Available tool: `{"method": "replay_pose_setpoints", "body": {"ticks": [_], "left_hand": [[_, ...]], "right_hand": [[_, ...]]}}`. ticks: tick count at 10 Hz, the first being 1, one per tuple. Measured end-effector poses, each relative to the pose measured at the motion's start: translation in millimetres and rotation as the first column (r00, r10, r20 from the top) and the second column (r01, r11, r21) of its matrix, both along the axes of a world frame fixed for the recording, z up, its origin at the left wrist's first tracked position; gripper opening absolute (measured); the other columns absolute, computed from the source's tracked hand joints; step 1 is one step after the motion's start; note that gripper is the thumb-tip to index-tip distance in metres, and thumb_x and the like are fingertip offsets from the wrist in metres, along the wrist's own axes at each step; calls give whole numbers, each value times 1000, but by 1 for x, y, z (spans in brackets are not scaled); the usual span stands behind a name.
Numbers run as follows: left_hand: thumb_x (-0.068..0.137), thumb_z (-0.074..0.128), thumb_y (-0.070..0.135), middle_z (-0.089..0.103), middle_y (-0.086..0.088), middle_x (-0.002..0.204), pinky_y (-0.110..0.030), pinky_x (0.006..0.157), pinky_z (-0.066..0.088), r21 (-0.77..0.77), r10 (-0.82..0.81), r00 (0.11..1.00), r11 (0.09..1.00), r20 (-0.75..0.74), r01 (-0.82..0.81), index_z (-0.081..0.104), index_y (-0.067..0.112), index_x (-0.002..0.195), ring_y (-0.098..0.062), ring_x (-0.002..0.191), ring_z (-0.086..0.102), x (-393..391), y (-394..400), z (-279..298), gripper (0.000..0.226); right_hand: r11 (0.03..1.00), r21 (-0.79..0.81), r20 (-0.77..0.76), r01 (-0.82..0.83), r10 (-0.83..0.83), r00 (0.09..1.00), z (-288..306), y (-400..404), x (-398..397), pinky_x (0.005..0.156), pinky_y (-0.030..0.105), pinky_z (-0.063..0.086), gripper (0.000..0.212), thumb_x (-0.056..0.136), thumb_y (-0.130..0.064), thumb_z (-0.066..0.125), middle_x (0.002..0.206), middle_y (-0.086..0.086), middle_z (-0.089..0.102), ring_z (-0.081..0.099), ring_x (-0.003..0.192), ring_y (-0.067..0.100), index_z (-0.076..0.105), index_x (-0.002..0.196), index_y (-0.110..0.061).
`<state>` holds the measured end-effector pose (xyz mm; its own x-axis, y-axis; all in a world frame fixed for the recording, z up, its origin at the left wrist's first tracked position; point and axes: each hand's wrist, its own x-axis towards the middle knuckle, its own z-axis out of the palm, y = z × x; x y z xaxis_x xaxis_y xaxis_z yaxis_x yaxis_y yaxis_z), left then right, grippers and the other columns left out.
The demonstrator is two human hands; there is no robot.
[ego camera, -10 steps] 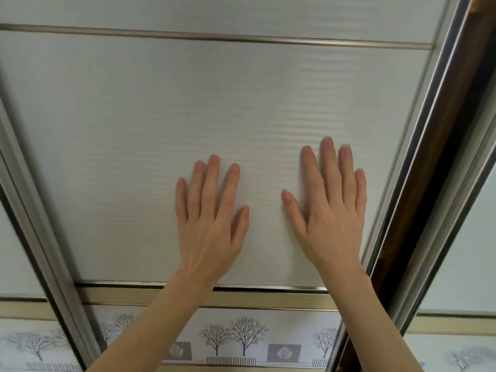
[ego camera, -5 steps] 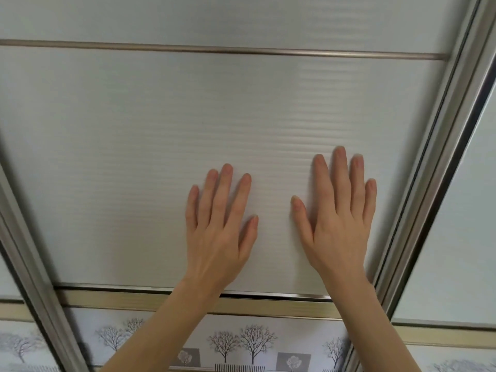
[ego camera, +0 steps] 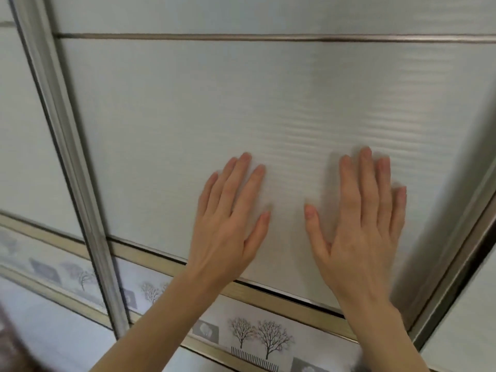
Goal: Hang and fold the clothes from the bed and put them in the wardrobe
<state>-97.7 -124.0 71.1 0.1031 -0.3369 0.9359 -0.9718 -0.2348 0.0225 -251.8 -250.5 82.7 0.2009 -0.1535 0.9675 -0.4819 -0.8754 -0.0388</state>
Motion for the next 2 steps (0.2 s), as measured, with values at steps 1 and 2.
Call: {"method": "replay_pose_setpoints", "body": {"ticks": [1, 2], "left_hand": [[108, 49, 30, 41, -12, 164, -51, 125, 29, -5, 90, 995, 996, -41, -90, 43, 3, 156, -26, 156, 33, 16, 34, -3, 55], [107, 52, 29, 48, -11, 159, -50, 123, 32, 5, 230, 971, 973, -68, -230, 49, 4, 153, -28, 152, 41, 23, 68, -3, 53]], "right_hand": [[987, 0, -49, -158, 158, 986, 2, 11, 16, 128, 51, 17, 69, 105, -42, 53, 168, 12, 29, 21, 158, 30, 30, 160, -7], [950, 17, -48, -312, 313, 949, 8, 35, 31, 127, 50, 19, 67, 105, -44, 51, 167, 11, 33, 25, 157, 28, 35, 158, -5]]}}
